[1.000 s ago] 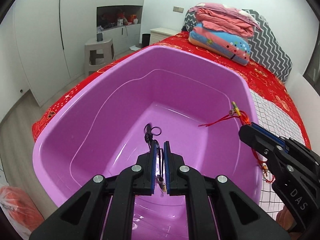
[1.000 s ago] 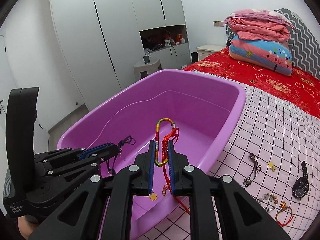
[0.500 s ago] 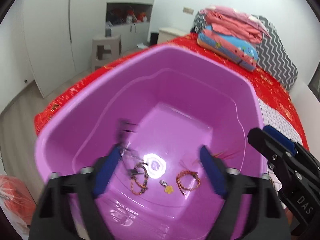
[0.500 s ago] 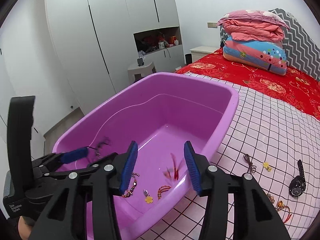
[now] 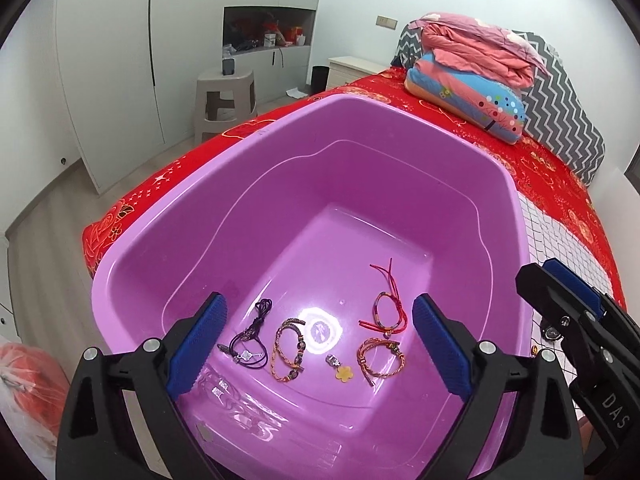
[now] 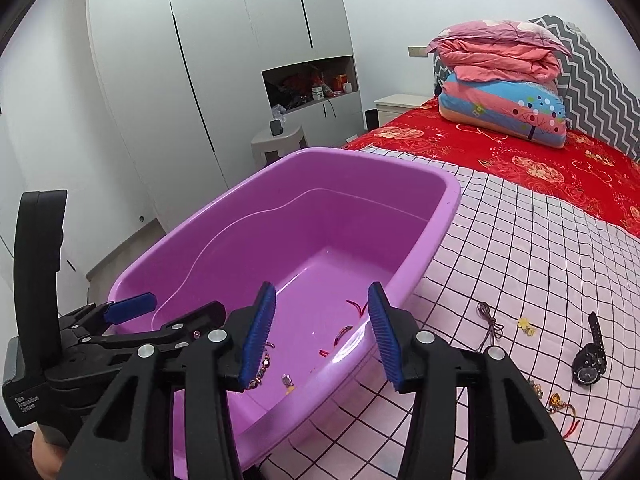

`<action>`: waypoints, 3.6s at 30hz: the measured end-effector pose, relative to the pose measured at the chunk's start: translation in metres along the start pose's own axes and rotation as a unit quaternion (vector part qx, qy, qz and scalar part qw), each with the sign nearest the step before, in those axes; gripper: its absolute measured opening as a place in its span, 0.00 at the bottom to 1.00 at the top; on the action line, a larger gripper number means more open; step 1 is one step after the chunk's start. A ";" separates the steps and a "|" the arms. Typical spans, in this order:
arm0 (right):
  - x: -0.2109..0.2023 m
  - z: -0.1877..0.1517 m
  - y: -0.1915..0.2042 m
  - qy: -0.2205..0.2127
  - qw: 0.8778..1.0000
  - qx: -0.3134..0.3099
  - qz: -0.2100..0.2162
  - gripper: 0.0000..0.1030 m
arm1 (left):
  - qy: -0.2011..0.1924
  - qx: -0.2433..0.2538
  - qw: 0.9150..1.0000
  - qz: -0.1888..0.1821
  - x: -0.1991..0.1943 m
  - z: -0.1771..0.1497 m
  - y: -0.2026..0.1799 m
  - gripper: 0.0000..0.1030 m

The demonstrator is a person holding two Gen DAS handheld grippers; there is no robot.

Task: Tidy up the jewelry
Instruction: 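Withdraw both open tools from the basin back over the bed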

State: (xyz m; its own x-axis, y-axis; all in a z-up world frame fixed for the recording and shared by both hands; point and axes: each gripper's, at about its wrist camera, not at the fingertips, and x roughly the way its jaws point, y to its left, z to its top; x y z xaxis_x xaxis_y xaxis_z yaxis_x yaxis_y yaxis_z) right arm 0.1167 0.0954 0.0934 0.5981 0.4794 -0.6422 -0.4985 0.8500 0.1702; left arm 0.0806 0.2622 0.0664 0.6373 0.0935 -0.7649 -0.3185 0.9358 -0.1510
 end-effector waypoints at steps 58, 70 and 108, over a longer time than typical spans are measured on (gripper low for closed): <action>-0.129 -0.147 -0.147 0.021 0.986 0.131 -0.100 0.48 | -0.004 0.125 0.992 -0.012 -0.054 -0.082 -0.138 0.92; -0.130 -0.174 -0.183 0.033 0.979 0.167 -0.109 0.48 | -0.029 0.172 0.984 -0.028 -0.068 -0.091 -0.180 0.92; -0.052 -0.209 -0.280 0.091 0.961 0.213 -0.153 0.52 | 0.127 0.192 0.971 -0.058 0.106 -0.140 -0.261 0.92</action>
State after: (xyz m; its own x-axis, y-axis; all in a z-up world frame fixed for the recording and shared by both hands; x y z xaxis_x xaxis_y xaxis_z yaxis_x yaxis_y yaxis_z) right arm 0.0939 -0.2135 -0.0770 0.5361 0.1794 -0.8248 0.0084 0.9760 0.2178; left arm 0.1331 -0.0203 -0.0633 0.4436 -0.0614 -0.8941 0.0621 0.9974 -0.0376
